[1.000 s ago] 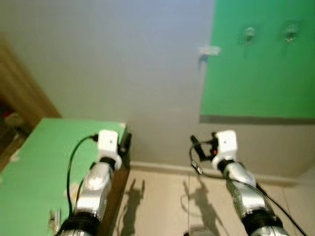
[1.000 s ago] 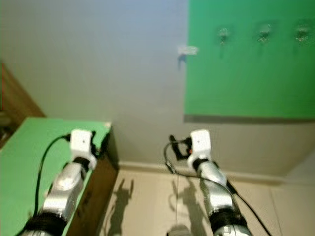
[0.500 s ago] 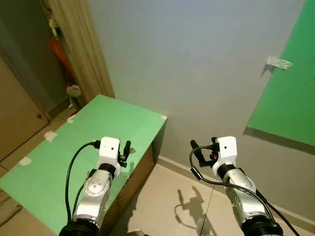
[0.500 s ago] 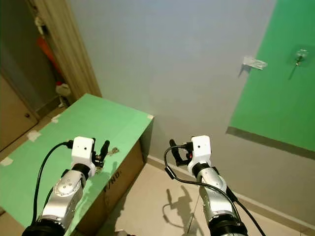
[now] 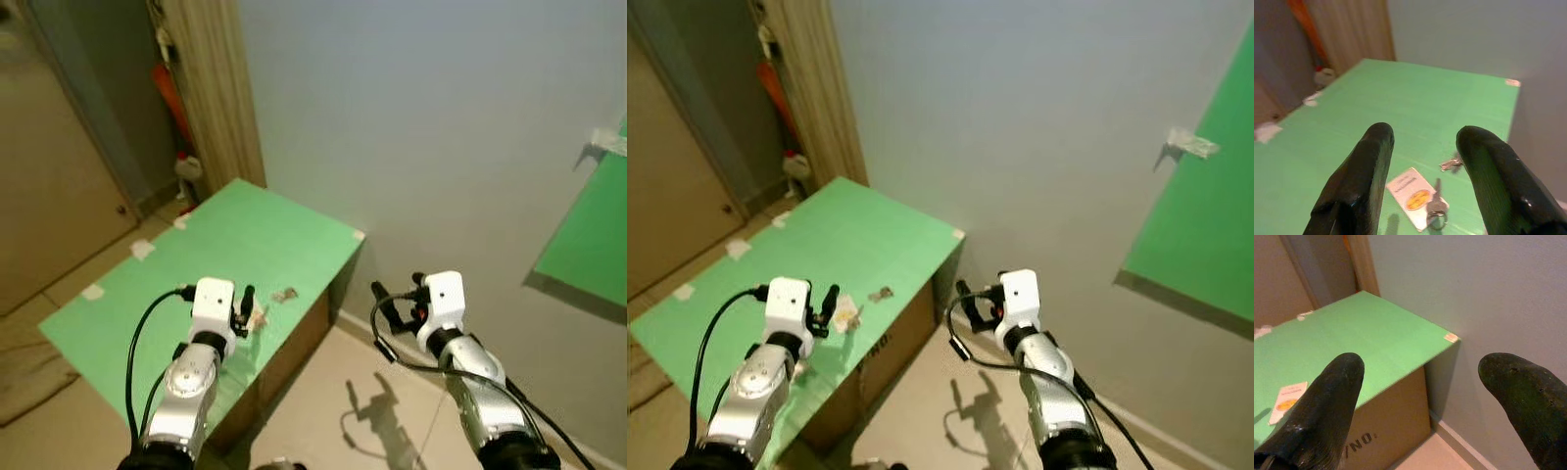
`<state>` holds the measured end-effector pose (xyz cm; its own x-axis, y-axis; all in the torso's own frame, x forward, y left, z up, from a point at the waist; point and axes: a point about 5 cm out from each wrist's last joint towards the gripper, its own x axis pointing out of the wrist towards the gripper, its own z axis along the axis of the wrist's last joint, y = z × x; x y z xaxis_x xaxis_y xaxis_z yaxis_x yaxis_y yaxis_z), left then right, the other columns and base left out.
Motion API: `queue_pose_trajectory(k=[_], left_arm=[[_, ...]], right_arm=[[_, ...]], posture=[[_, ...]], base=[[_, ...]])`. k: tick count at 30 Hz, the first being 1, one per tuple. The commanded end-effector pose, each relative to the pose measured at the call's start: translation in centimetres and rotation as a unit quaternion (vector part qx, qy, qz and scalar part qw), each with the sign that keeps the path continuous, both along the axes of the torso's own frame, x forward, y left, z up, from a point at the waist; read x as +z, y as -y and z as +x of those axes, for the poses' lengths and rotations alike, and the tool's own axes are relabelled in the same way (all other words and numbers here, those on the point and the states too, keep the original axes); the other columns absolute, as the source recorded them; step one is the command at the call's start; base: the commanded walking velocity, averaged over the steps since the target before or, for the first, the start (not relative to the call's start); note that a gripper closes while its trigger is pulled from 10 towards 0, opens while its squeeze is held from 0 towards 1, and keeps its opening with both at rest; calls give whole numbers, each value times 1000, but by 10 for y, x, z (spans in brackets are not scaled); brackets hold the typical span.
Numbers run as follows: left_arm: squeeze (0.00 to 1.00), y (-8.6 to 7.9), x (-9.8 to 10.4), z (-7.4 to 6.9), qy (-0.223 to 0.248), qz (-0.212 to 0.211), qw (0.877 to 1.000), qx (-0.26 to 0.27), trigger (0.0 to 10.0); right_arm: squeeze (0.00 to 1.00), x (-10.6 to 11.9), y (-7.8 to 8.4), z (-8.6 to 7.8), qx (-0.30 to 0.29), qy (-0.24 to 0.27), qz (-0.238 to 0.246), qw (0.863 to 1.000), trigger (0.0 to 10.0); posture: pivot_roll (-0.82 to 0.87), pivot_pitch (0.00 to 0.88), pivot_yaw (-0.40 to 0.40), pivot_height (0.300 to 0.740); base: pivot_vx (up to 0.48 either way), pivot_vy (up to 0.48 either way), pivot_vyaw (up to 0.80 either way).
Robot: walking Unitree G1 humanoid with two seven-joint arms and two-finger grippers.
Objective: Hang keys on a hook
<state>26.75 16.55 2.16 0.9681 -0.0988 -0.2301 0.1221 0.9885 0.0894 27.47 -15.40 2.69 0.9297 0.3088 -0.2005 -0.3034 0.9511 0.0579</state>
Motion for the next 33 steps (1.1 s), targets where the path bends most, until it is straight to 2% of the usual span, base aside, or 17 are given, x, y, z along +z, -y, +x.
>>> queue_pose_trajectory(k=[1,12,20,22,27,31,33], left_arm=[[0,-1,1,-1,0,6,1000,4,10000],[0,-2,-5,-9,-12,11,1000,23,10000],[0,-9,-10,-13,-23,23,999,38,10000],[0,-13,-11,-12,-31,36,998,40,10000],[0,-17,-10,-5,-35,38,998,34,10000],[0,-9,-9,3,-39,32,999,10,10000],[0,-1,-10,10,-49,46,998,-13,10000]], right_arm=[[0,5,0,5,8,7,-2,1000,10000],[0,3,-2,4,27,-1,-7,1000,10000],[0,3,-3,6,27,-5,-1,1000,10000],[0,2,-4,8,16,-13,-2,1000,10000],[0,2,-4,9,19,-13,-10,1000,10000],[0,2,-3,7,21,-10,-12,1000,10000],[0,1,-3,5,22,-11,-11,1000,10000]], posture=[[-173,0,63,740],[-151,0,42,740],[-132,0,28,740],[-130,0,26,740],[-131,0,21,740],[-135,0,19,740],[-147,5,18,740]], base=[[0,0,556],[0,0,551],[0,0,551],[0,0,222],[0,0,0],[0,0,0],[0,0,0]])
